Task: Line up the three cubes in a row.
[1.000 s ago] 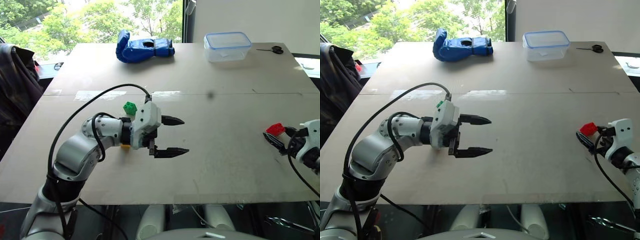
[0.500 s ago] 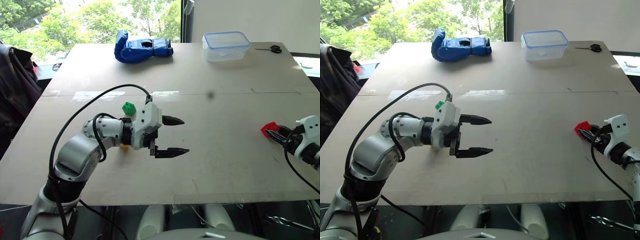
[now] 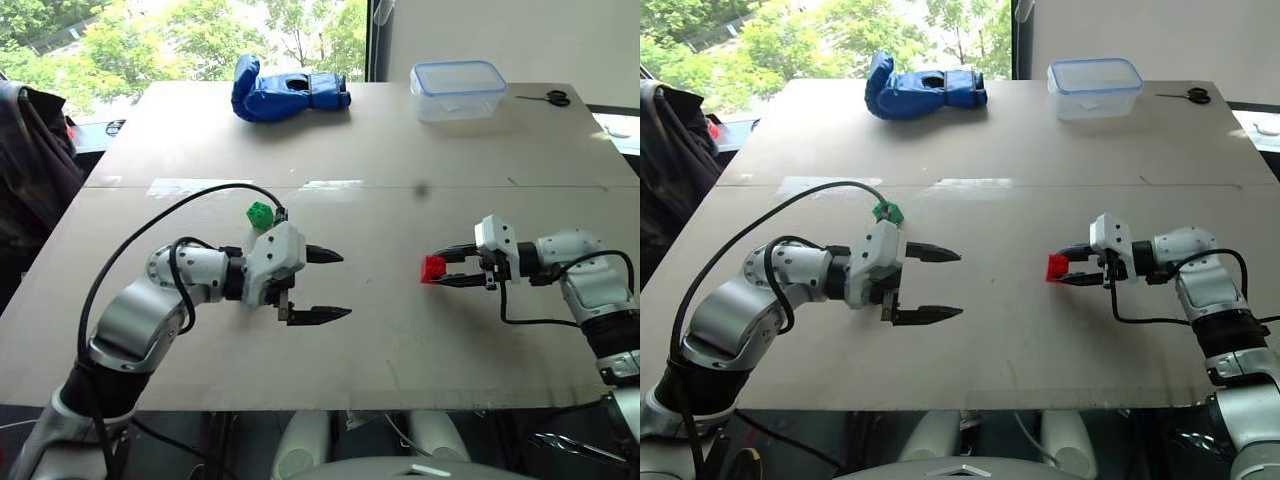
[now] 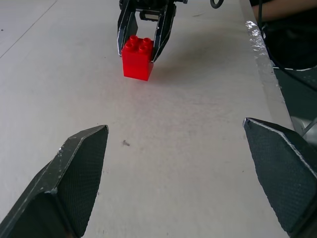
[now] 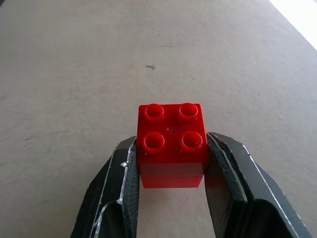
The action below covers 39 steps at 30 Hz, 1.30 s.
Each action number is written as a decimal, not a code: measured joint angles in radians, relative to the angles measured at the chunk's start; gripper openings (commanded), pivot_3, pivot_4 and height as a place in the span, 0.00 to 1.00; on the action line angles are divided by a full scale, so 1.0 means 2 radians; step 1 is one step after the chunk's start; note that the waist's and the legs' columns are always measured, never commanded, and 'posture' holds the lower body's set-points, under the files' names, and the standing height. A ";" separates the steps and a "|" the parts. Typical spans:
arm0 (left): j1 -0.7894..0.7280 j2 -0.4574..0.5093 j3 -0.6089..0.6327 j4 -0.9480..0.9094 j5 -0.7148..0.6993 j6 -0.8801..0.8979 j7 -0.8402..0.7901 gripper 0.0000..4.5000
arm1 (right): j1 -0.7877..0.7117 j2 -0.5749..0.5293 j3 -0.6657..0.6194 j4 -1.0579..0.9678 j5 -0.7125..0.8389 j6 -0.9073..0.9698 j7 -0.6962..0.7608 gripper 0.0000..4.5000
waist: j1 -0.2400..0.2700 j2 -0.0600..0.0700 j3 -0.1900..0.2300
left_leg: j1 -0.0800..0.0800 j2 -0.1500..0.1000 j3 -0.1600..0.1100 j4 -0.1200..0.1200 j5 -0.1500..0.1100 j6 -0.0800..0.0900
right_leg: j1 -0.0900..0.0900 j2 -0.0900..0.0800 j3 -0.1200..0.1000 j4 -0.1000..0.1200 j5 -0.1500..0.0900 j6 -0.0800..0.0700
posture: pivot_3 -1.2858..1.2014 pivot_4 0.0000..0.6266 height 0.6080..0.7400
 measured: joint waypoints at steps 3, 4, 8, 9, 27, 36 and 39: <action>0.014 0.004 0.011 -0.016 0.000 0.000 0.006 1.00 | -0.031 0.009 0.007 0.065 -0.015 -0.044 0.032 0.29 | -0.001 0.000 0.000 | 0.000 0.000 0.000 0.000 0.000 0.000 | 0.000 0.000 0.000 0.001 0.000 0.000 | 0.52 0.24 1.00; 0.018 0.004 0.011 -0.018 -0.001 0.000 0.008 1.00 | -0.041 0.011 0.010 0.090 -0.020 -0.059 0.038 0.29 | -0.001 0.000 0.000 | 0.001 0.000 0.000 0.000 0.000 0.000 | 0.000 0.000 0.000 0.001 0.000 0.000 | 0.52 0.24 1.00; 0.024 0.004 0.016 -0.024 -0.003 0.002 0.014 1.00 | -0.072 0.026 0.012 0.157 -0.026 -0.088 0.048 0.52 | -0.003 0.000 0.000 | 0.001 0.000 0.001 0.000 0.000 0.000 | 0.000 0.000 0.001 0.002 0.000 0.000 | 0.52 0.24 1.00; 0.025 0.004 0.016 -0.027 -0.004 0.002 0.014 1.00 | -0.079 0.028 0.012 0.171 -0.032 -0.097 0.048 0.58 | -0.003 0.000 0.000 | 0.001 0.000 0.001 0.000 0.000 0.000 | 0.000 0.000 0.001 0.002 0.000 0.000 | 0.52 0.24 1.00; 0.176 -0.125 0.189 -0.071 -0.004 -0.028 0.208 1.00 | 0.075 -0.018 -0.100 -0.152 0.134 0.107 -0.032 0.99 | 0.000 0.001 0.001 | -0.002 0.000 -0.001 0.000 0.000 0.000 | -0.003 -0.003 0.001 0.002 0.000 -0.001 | 0.52 0.24 1.00; 0.166 -0.132 0.215 -0.020 0.075 -0.007 0.318 1.00 | 0.126 0.042 -0.101 -0.289 0.151 0.165 -0.155 0.99 | 0.014 0.001 0.001 | -0.002 -0.001 -0.003 0.001 0.001 -0.001 | -0.002 0.000 -0.002 0.003 0.001 -0.001 | 0.52 0.24 1.00; 0.119 -0.099 0.193 0.015 0.086 0.013 0.314 1.00 | 0.123 0.043 -0.098 -0.302 0.146 0.166 -0.164 0.99 | 0.011 0.001 0.001 | -0.001 -0.001 -0.001 0.001 0.001 -0.001 | -0.002 0.000 -0.001 0.003 0.001 -0.001 | 0.52 0.24 1.00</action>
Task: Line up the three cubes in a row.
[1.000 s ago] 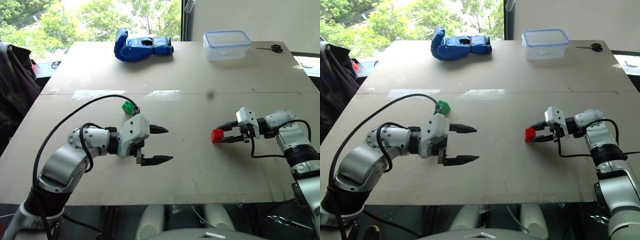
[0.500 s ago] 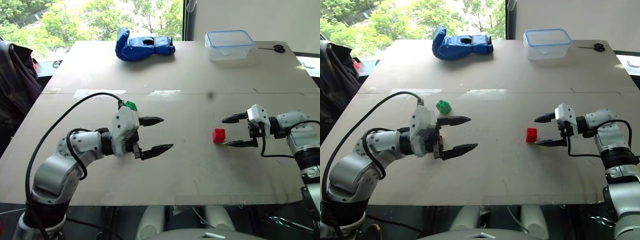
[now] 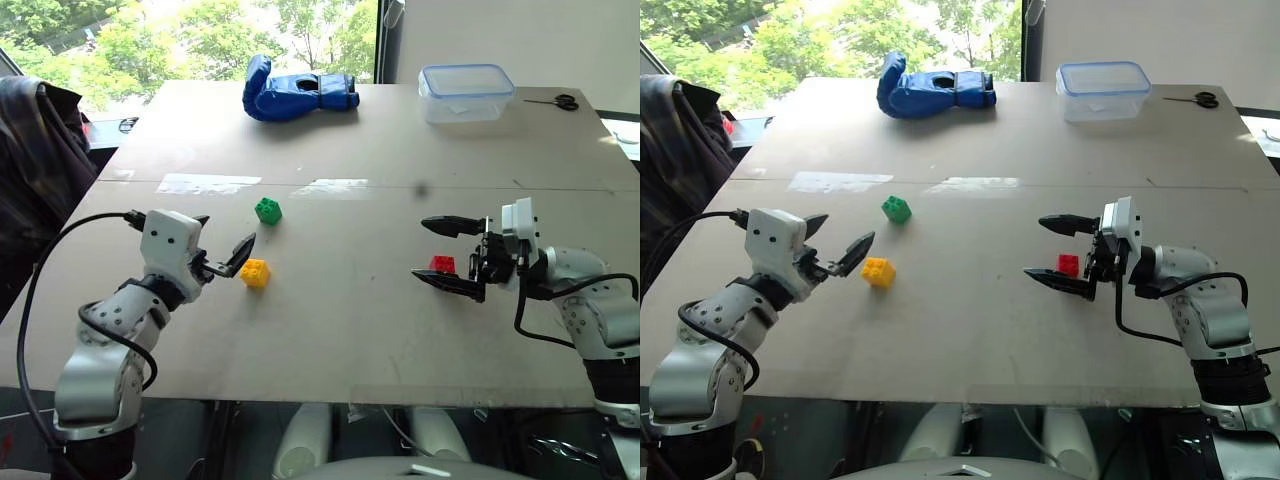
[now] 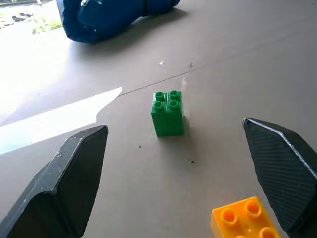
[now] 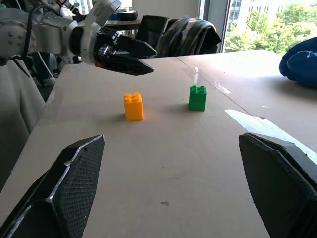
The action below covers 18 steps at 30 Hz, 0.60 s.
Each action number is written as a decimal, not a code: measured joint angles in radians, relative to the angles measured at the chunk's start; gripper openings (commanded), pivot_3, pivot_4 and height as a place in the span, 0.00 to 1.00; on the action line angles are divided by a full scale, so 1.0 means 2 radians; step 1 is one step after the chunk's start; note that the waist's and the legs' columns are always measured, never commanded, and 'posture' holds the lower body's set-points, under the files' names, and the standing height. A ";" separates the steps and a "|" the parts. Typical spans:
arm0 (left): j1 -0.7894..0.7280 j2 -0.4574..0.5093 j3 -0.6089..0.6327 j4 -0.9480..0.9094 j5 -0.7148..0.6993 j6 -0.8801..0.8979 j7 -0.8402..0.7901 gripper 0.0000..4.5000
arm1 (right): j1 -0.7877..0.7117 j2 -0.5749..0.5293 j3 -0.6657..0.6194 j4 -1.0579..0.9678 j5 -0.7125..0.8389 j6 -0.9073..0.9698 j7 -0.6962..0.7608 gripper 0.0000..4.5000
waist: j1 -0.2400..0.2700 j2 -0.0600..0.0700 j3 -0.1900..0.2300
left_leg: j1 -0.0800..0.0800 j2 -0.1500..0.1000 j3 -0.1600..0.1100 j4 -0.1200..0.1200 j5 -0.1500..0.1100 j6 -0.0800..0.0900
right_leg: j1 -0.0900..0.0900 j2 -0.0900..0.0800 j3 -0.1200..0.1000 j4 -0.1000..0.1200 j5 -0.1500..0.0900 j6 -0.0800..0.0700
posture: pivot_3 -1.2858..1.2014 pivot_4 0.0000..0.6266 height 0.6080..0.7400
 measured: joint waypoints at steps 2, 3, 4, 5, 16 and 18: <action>-0.021 0.011 -0.017 0.022 0.005 0.007 -0.010 1.00 | -0.002 -0.002 -0.001 -0.001 -0.003 0.001 -0.005 0.99 | -0.002 0.000 0.000 | 0.000 0.000 0.000 0.000 0.000 0.000 | 0.000 0.000 0.000 0.000 0.000 0.000 | 0.52 0.24 1.00; -0.042 0.016 -0.033 0.041 0.008 0.014 -0.015 1.00 | -0.004 -0.004 -0.002 -0.002 -0.004 0.002 -0.009 0.99 | -0.003 0.000 0.000 | 0.000 0.000 0.000 0.000 0.001 -0.001 | -0.001 0.000 0.000 0.000 0.000 0.000 | 0.52 0.24 1.00; -0.062 0.019 -0.045 0.059 0.008 0.020 -0.021 1.00 | -0.007 -0.004 -0.003 -0.004 -0.004 0.003 -0.014 0.99 | -0.003 0.000 0.000 | -0.001 0.000 0.000 0.000 0.001 -0.002 | -0.001 0.000 -0.001 0.000 0.000 0.000 | 0.52 0.24 1.00; -0.082 0.019 -0.053 0.077 0.007 0.025 -0.028 1.00 | -0.008 -0.005 -0.005 -0.009 -0.004 0.006 -0.021 0.99 | -0.004 0.000 0.000 | -0.001 0.000 0.000 -0.001 0.001 -0.002 | -0.001 0.000 -0.001 0.000 0.000 0.000 | 0.52 0.24 1.00; -0.237 0.017 -0.156 0.339 0.081 -0.074 -0.109 1.00 | 0.007 0.000 -0.014 -0.058 -0.004 0.066 -0.112 0.99 | -0.012 0.000 0.000 | -0.002 0.000 0.000 -0.001 0.001 -0.002 | -0.003 0.000 -0.001 0.000 0.000 0.000 | 0.52 0.24 1.00; -0.253 0.017 -0.164 0.366 0.088 -0.091 -0.126 1.00 | 0.009 0.001 -0.014 -0.059 -0.005 0.071 -0.123 0.99 | -0.011 0.000 0.000 | -0.003 0.000 0.000 -0.001 0.001 -0.002 | -0.003 0.000 -0.001 0.000 0.000 0.000 | 0.52 0.24 1.00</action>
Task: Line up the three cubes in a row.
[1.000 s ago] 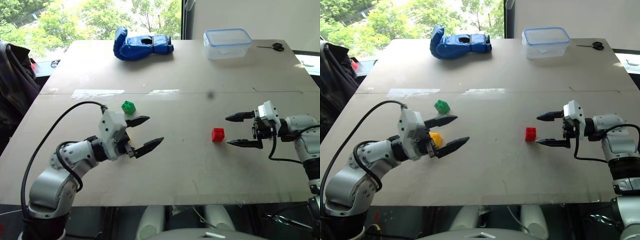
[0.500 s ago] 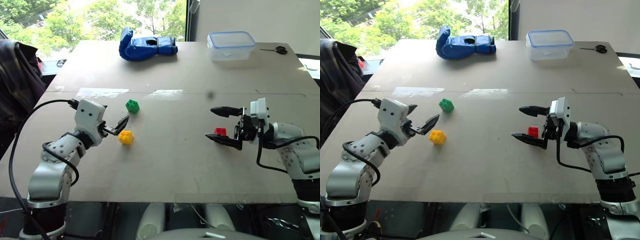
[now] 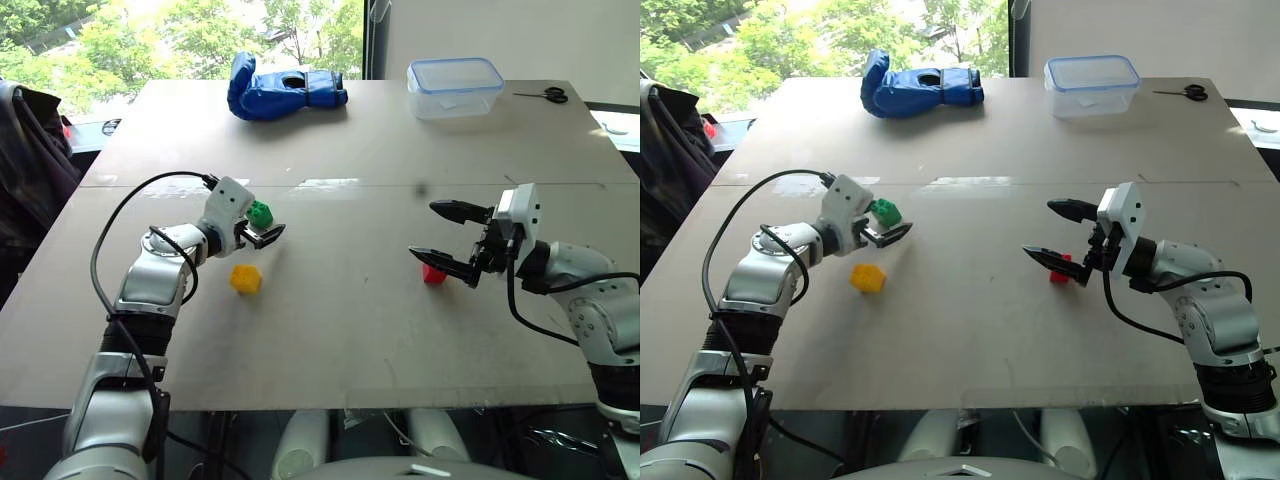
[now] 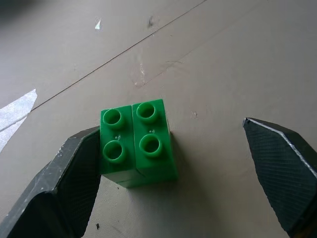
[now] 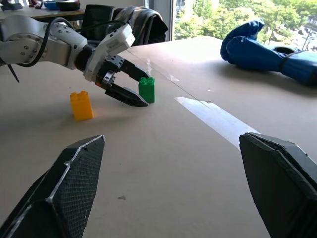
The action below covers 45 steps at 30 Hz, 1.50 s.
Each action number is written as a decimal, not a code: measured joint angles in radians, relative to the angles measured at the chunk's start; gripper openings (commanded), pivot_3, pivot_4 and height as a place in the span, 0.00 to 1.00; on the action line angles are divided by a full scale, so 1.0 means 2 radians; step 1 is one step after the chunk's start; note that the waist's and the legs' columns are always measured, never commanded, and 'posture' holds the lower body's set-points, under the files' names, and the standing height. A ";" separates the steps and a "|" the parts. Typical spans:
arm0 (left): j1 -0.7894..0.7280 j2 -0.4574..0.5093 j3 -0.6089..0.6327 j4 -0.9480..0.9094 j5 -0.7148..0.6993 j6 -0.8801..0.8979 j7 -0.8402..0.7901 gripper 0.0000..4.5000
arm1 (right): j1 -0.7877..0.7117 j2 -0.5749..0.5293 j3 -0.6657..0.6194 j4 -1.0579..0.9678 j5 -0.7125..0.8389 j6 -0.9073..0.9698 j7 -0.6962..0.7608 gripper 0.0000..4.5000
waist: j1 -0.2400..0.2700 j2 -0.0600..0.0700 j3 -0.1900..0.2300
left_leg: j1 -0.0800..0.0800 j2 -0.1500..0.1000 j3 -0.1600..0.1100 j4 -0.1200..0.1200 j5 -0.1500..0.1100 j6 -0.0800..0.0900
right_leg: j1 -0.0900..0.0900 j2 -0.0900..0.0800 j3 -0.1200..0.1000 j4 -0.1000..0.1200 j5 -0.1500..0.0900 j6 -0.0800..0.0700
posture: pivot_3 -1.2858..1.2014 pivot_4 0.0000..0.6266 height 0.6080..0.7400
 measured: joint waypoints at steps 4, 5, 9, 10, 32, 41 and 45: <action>-0.021 -0.005 -0.004 0.057 0.019 -0.037 -0.001 1.00 | 0.010 0.002 0.000 -0.003 -0.002 0.003 -0.013 0.99 | 0.000 0.000 0.000 | 0.000 0.000 0.000 0.000 0.000 0.000 | 0.000 0.000 0.000 0.000 0.000 0.000 | 0.52 0.24 1.00; -0.022 -0.006 -0.004 0.060 0.019 -0.040 -0.001 1.00 | 0.010 0.002 0.000 -0.003 -0.002 0.003 -0.014 0.99 | 0.000 0.000 0.000 | 0.000 0.000 0.000 0.000 0.000 0.000 | 0.000 0.000 0.000 0.000 0.000 0.000 | 0.52 0.24 1.00; -0.023 -0.012 -0.004 0.074 0.022 -0.048 -0.006 1.00 | 0.012 0.002 0.000 -0.006 -0.004 0.003 -0.015 0.99 | 0.000 0.000 0.000 | 0.000 0.000 0.000 0.000 0.000 0.000 | 0.000 0.000 0.000 0.000 0.000 0.000 | 0.52 0.24 1.00; -0.023 -0.013 -0.004 0.074 0.023 -0.050 -0.008 1.00 | 0.013 0.002 0.000 -0.007 -0.004 0.003 -0.015 0.99 | 0.000 0.000 0.000 | 0.000 0.000 0.000 0.000 0.000 0.000 | 0.000 0.000 0.000 0.000 0.000 0.000 | 0.52 0.24 1.00; -0.036 -0.024 0.005 -0.076 -0.069 -0.012 -0.144 0.29 | 0.047 -0.016 -0.024 -0.010 -0.007 -0.006 0.005 1.00 | 0.002 0.000 0.000 | -0.006 0.000 -0.002 0.005 -0.001 0.001 | -0.003 -0.001 -0.003 0.000 0.000 0.000 | 0.52 0.24 1.00; 0.000 0.013 -0.123 -0.236 -0.068 -0.012 -0.276 0.29 | 0.119 -0.047 -0.060 -0.012 -0.014 -0.055 0.046 1.00 | 0.000 0.001 0.000 | -0.002 0.000 0.000 0.005 -0.002 0.004 | 0.000 0.002 0.000 0.002 0.000 0.000 | 0.52 0.24 1.00; -0.007 -0.031 -0.145 -0.198 -0.016 -0.034 -0.230 0.29 | 0.164 -0.034 -0.073 -0.012 -0.011 -0.094 0.061 1.00 | 0.002 0.000 0.000 | -0.002 0.000 -0.001 0.008 -0.002 0.004 | 0.001 0.002 0.000 0.002 0.000 0.001 | 0.52 0.24 1.00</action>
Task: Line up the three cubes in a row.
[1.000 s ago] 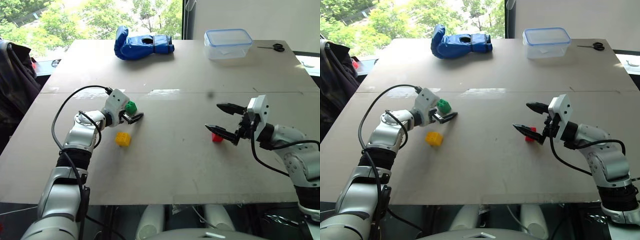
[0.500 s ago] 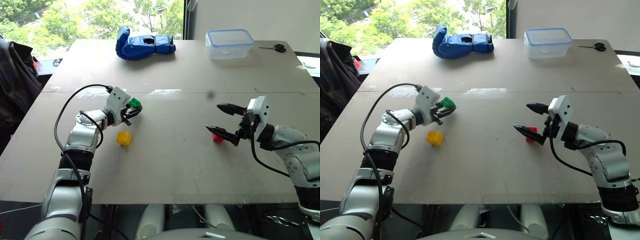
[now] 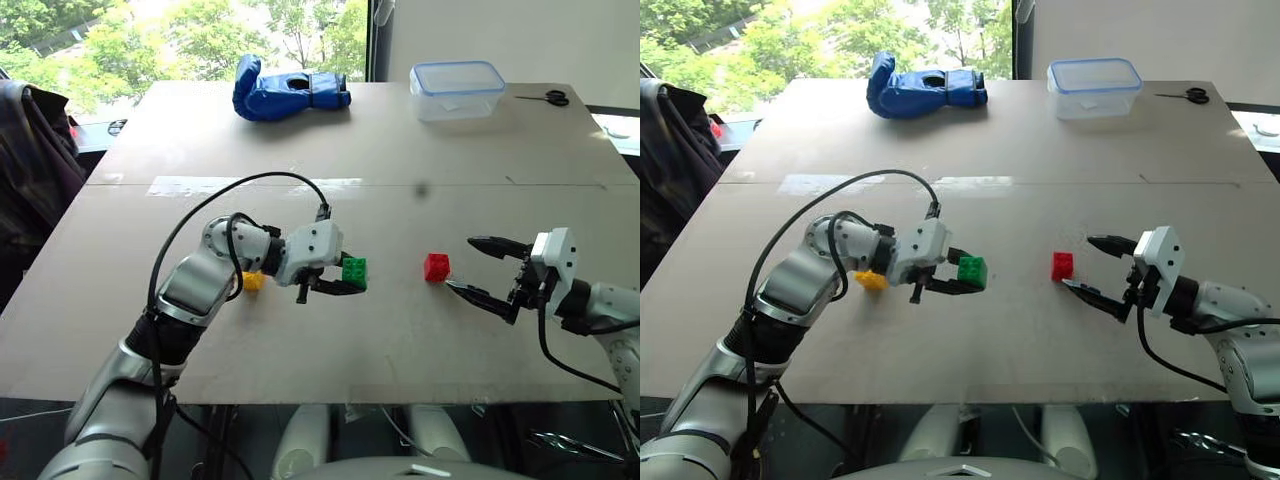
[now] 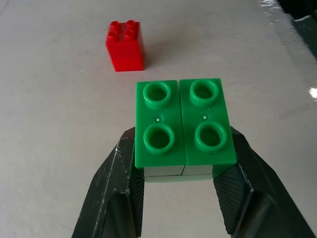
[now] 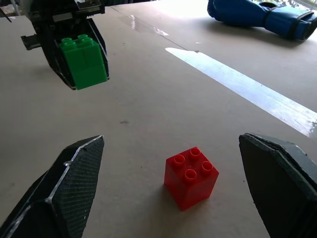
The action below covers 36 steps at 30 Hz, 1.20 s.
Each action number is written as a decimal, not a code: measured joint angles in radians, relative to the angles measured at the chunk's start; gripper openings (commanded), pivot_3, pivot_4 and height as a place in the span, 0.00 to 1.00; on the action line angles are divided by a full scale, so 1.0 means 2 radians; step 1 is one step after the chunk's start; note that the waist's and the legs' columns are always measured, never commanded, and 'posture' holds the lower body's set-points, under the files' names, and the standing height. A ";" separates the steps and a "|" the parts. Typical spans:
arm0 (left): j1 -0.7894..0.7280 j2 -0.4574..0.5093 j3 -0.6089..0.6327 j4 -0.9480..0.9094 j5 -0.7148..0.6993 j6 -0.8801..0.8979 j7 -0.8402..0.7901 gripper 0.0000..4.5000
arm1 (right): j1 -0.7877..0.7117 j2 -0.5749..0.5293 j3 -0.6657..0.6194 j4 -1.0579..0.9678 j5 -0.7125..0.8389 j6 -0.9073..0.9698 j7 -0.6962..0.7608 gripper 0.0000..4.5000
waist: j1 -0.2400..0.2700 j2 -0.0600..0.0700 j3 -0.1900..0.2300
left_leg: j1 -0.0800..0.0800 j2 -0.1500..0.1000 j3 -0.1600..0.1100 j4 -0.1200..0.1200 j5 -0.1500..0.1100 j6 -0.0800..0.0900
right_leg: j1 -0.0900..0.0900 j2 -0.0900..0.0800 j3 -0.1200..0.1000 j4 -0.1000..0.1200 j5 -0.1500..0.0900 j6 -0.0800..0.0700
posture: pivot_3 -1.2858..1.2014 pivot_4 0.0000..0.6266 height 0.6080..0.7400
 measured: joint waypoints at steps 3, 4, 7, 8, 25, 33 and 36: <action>0.001 -0.021 -0.012 0.010 0.011 -0.009 0.012 0.29 | 0.023 0.005 -0.011 -0.001 0.008 -0.014 0.008 1.00 | -0.002 0.000 0.000 | 0.000 0.000 0.001 0.000 0.000 0.000 | 0.000 0.000 0.001 0.000 0.001 0.001 | 0.52 0.24 1.00; 0.001 -0.028 -0.017 0.017 0.016 -0.014 0.013 0.29 | 0.026 0.005 -0.015 -0.001 0.012 -0.019 0.010 1.00 | -0.003 0.000 0.000 | 0.000 0.000 0.001 0.000 0.000 0.000 | 0.000 0.000 0.002 0.000 0.001 0.001 | 0.52 0.24 1.00; 0.001 -0.034 -0.029 0.047 0.036 -0.033 0.015 0.29 | 0.029 0.006 -0.023 -0.001 0.017 -0.026 0.013 1.00 | -0.002 0.000 0.000 | 0.000 0.000 0.000 0.000 0.000 0.000 | 0.000 0.000 0.001 0.000 0.001 0.001 | 0.52 0.24 1.00; 0.001 -0.035 -0.030 0.052 0.038 -0.035 0.017 0.29 | 0.029 0.007 -0.023 -0.001 0.018 -0.027 0.013 1.00 | -0.002 0.000 0.000 | 0.000 0.000 0.000 0.000 0.000 0.000 | 0.000 0.000 0.001 0.000 0.001 0.001 | 0.52 0.24 1.00; -0.049 -0.092 -0.036 0.217 0.078 -0.122 0.013 0.29 | 0.037 0.006 -0.025 0.005 0.018 -0.044 0.023 1.00 | -0.001 0.000 0.000 | 0.000 -0.001 0.000 0.000 0.000 0.001 | 0.000 0.000 0.001 0.000 0.001 0.001 | 0.52 0.24 1.00; -0.065 -0.100 -0.033 0.255 0.078 -0.148 -0.013 0.29 | 0.037 0.006 -0.024 0.011 0.014 -0.050 0.025 1.00 | -0.001 0.000 0.000 | 0.000 -0.001 0.000 0.000 0.000 0.001 | 0.000 0.000 0.001 0.000 0.001 0.001 | 0.52 0.24 1.00; -0.071 -0.102 -0.033 0.267 0.078 -0.154 -0.021 0.29 | 0.038 0.006 -0.024 0.011 0.014 -0.054 0.026 1.00 | -0.001 0.000 0.000 | 0.000 -0.001 0.000 0.000 0.000 0.001 | 0.000 0.000 0.001 0.000 0.001 0.001 | 0.52 0.24 1.00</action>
